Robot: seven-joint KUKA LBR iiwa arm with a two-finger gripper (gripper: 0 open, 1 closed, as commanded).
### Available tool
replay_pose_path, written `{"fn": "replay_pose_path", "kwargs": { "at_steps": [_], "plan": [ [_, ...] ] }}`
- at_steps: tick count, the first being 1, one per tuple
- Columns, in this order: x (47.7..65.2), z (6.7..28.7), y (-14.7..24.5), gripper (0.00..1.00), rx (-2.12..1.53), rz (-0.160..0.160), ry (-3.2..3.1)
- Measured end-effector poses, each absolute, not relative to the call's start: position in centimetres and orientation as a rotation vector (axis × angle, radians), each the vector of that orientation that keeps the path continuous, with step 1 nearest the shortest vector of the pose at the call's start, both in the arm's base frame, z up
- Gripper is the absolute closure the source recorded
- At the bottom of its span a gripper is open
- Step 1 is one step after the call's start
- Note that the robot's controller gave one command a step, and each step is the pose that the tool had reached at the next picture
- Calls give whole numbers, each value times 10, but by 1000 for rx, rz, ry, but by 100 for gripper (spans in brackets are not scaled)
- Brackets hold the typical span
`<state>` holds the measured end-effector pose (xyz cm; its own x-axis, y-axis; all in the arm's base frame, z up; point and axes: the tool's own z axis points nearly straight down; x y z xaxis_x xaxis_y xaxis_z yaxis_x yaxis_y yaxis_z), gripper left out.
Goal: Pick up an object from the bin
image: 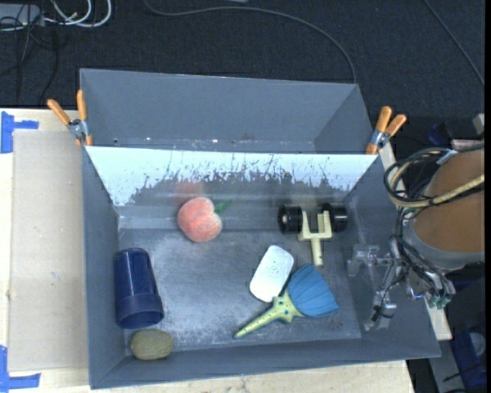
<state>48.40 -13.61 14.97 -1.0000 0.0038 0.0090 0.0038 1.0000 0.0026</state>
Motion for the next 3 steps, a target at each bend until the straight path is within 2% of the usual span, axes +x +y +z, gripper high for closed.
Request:
{"fn": "replay_pose_path", "kwargs": {
  "at_steps": [1, 2, 3],
  "plan": [
    [486, 154, -135, 0, 3, -1, -3140],
    [473, 86, -80, 0, 176, -3, -3134],
    [482, 62, -61, 0, 169, 3, -3165]
  ]
}}
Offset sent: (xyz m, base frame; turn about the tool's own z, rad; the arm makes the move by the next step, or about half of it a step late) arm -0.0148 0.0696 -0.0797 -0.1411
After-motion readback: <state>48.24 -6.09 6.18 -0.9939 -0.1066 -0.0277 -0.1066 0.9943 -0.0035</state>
